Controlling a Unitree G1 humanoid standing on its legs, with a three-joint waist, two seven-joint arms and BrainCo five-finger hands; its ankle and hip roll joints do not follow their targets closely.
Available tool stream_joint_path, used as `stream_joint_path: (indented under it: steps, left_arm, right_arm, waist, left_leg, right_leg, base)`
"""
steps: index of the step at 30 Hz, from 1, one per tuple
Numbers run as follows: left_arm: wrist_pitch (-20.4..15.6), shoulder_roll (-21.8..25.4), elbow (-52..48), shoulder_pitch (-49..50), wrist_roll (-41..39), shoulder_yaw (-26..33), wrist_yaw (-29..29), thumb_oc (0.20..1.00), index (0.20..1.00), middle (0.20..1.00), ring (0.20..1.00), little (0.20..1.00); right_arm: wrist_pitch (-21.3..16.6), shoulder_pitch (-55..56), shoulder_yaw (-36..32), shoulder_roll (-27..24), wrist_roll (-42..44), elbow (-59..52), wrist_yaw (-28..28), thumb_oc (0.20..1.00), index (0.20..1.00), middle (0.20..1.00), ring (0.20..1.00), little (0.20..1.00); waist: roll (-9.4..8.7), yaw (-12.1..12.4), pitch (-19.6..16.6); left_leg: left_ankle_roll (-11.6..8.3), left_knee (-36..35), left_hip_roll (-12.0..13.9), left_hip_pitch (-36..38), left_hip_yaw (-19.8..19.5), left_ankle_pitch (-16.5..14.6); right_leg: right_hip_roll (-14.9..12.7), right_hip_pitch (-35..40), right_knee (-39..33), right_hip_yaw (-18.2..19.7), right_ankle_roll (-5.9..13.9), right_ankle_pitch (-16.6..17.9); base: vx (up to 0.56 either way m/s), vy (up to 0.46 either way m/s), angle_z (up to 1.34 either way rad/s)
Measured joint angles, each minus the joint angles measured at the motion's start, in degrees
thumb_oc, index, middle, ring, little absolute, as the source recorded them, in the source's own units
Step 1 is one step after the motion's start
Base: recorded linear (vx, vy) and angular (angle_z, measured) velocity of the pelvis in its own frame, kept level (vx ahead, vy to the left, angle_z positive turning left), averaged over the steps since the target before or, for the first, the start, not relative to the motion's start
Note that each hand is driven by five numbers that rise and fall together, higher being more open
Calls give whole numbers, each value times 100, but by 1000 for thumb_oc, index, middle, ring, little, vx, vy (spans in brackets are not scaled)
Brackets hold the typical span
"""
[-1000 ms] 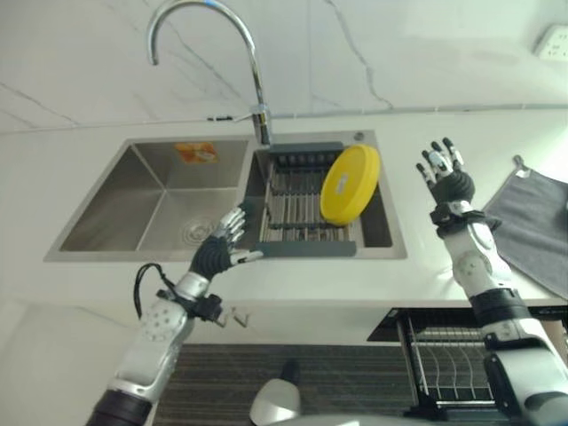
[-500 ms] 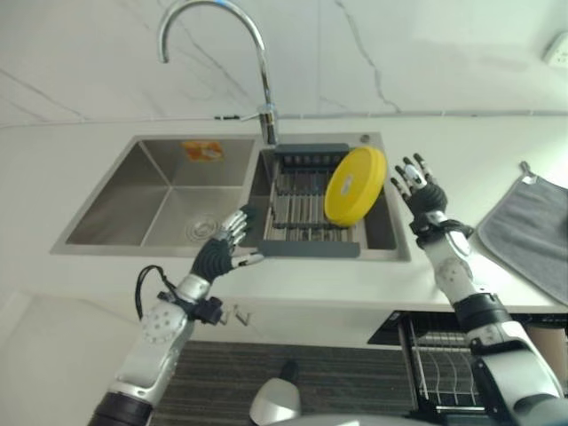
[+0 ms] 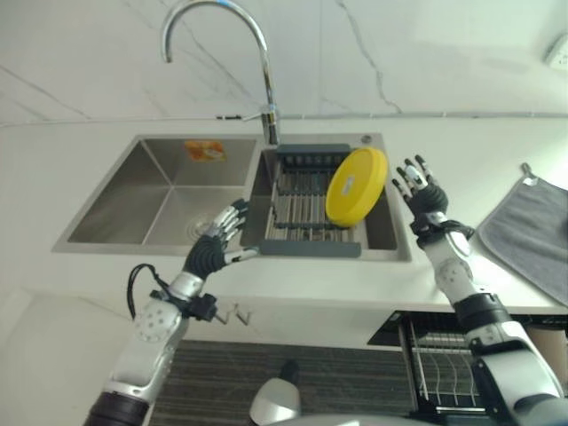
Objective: Place the dishes in the dishwasher.
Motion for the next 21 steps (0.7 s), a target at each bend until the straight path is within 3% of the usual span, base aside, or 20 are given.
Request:
stream_joint_path:
  steps: [21]
  left_arm:
    - [0,-5,-1,0,6,0,-9,1000,1000,1000,1000,1000]
  right_arm:
    - [229,9,212,105,-215,2,29,1000,1000,1000,1000,1000]
  waist:
    - [-39,8,24]
  left_leg:
    - [-6,0,-16,-11,-104,6]
  right_leg:
    - [4,60,0,-115,15,-25]
  base:
    - [4,2,2]
